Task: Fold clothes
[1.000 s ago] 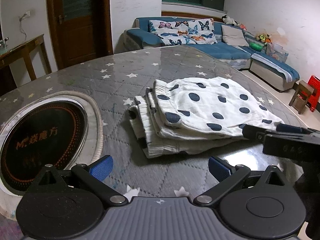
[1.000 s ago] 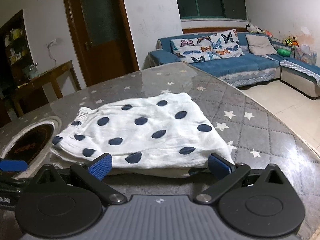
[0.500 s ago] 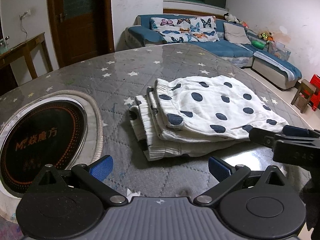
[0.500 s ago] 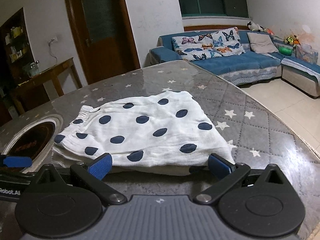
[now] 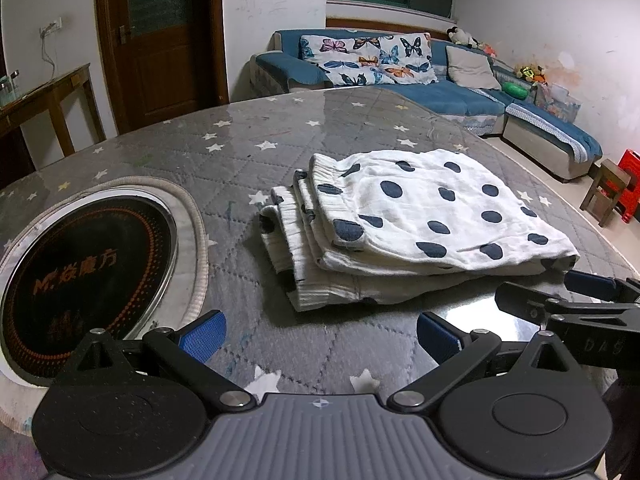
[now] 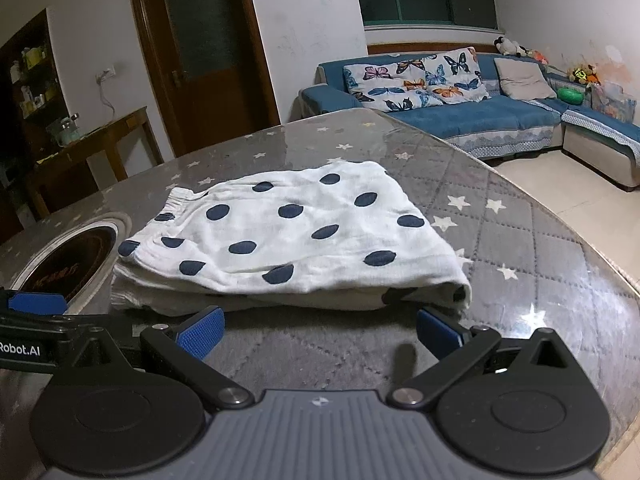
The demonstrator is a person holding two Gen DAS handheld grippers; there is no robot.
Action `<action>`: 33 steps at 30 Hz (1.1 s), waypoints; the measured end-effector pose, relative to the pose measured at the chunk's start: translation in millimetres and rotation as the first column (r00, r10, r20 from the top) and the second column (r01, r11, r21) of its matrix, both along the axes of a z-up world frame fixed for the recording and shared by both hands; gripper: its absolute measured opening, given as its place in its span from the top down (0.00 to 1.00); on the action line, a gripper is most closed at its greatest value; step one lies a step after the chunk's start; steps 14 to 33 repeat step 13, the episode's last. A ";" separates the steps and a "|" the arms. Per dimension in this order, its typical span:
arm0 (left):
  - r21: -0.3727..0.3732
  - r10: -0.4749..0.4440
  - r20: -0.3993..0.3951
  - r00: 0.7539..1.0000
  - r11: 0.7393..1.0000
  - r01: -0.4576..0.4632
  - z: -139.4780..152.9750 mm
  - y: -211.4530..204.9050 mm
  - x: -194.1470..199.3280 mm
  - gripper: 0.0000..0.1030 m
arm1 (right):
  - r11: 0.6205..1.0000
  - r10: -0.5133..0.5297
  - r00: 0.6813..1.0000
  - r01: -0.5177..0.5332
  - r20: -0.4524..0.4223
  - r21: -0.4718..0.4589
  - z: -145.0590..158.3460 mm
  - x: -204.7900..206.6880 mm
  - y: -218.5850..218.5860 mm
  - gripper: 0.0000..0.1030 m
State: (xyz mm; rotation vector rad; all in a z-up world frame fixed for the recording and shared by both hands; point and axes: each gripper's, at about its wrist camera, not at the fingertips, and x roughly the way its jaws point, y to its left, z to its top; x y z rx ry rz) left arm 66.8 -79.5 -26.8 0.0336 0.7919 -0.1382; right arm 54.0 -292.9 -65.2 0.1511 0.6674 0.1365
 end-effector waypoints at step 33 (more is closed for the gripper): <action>-0.005 0.001 0.006 1.000 1.000 -0.001 -0.8 1.7 -5.1 0.00 | 1.000 0.009 1.000 -0.009 -0.008 -0.003 -3.6 -3.5 5.2 0.00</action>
